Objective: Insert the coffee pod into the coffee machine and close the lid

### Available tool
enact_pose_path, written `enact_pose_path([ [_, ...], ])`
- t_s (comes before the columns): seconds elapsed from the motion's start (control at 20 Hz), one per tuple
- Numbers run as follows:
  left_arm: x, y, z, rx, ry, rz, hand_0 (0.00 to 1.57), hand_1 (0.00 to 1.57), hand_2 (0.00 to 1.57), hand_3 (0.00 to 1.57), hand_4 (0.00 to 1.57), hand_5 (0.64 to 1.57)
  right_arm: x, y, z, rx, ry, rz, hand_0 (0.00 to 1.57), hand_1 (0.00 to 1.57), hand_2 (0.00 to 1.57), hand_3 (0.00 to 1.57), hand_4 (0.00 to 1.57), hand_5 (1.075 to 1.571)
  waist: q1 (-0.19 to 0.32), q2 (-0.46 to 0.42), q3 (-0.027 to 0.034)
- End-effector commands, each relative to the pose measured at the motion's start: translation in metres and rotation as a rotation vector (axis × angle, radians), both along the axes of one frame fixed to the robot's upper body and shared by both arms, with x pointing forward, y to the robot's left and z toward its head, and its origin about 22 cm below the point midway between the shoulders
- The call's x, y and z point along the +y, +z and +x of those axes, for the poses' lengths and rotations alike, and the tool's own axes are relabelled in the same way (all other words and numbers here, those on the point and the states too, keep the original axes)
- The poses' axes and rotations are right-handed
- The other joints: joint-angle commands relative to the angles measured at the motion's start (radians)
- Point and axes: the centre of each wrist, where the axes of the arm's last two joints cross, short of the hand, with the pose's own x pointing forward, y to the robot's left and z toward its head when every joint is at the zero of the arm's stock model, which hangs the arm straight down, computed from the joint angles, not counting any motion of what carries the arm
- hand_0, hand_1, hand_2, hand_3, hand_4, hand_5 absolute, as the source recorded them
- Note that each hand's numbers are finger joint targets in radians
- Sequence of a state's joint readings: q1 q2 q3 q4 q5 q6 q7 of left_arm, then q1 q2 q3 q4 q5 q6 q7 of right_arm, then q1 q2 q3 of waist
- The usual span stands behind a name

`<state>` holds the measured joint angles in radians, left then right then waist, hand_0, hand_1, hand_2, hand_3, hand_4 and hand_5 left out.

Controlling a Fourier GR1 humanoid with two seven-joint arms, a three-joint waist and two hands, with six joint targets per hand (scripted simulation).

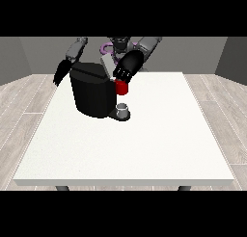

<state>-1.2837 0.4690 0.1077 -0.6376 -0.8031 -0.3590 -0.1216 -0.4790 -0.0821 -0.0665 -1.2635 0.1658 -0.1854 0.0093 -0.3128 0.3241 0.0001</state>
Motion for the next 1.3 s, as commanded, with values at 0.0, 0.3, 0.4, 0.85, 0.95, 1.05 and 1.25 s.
enact_pose_path([
  [0.0,-0.002,-0.012,0.001,-0.003,0.008,0.07,1.21,1.21,1.22,1.09,0.0,1.571,-0.008,0.002,0.001,0.024,-0.008,-0.006,0.0,0.0,0.0,0.0,0.0,1.571,-0.004,-0.008,0.0001],
  [0.3,0.014,-0.012,0.001,-0.026,0.007,0.071,1.1,1.1,1.13,0.99,0.0,1.571,0.003,0.005,-0.002,0.027,0.005,0.0,0.0,0.0,0.0,0.0,0.0,1.571,-0.002,0.008,-0.0001],
  [0.4,0.014,-0.022,0.003,-0.008,0.002,0.037,1.12,1.12,1.14,0.98,0.0,1.571,0.016,0.013,-0.004,-0.03,0.005,-0.016,0.0,0.0,0.0,0.0,0.0,1.571,-0.011,0.01,-0.0004],
  [0.85,0.0,0.01,0.001,-0.163,-0.022,-0.005,1.24,1.24,1.2,0.97,0.0,1.571,0.011,0.03,0.01,-0.042,-0.012,-0.048,0.0,0.0,0.0,0.0,0.11,1.571,-0.017,0.07,-0.0004],
  [0.95,0.02,0.01,-0.002,-0.149,-0.013,0.011,1.22,1.22,1.2,0.98,0.0,1.571,0.004,-0.002,-0.005,-0.021,0.011,-0.016,0.0,0.0,0.0,0.0,0.07,1.571,-0.028,0.056,0.0002],
  [1.05,0.005,0.016,-0.002,-0.217,-0.042,0.027,1.27,1.27,1.24,0.97,0.0,1.571,0.015,0.006,0.002,-0.072,-0.017,-0.043,0.0,0.0,0.0,0.0,0.22,1.571,-0.005,0.105,0.0001],
  [1.25,-0.001,0.005,-0.002,-0.204,-0.047,0.084,1.09,1.09,1.07,0.8,0.0,1.571,0.01,-0.005,-0.001,-0.025,0.01,-0.024,0.0,0.0,0.0,0.0,0.19,1.571,-0.004,0.062,0.0004],
])
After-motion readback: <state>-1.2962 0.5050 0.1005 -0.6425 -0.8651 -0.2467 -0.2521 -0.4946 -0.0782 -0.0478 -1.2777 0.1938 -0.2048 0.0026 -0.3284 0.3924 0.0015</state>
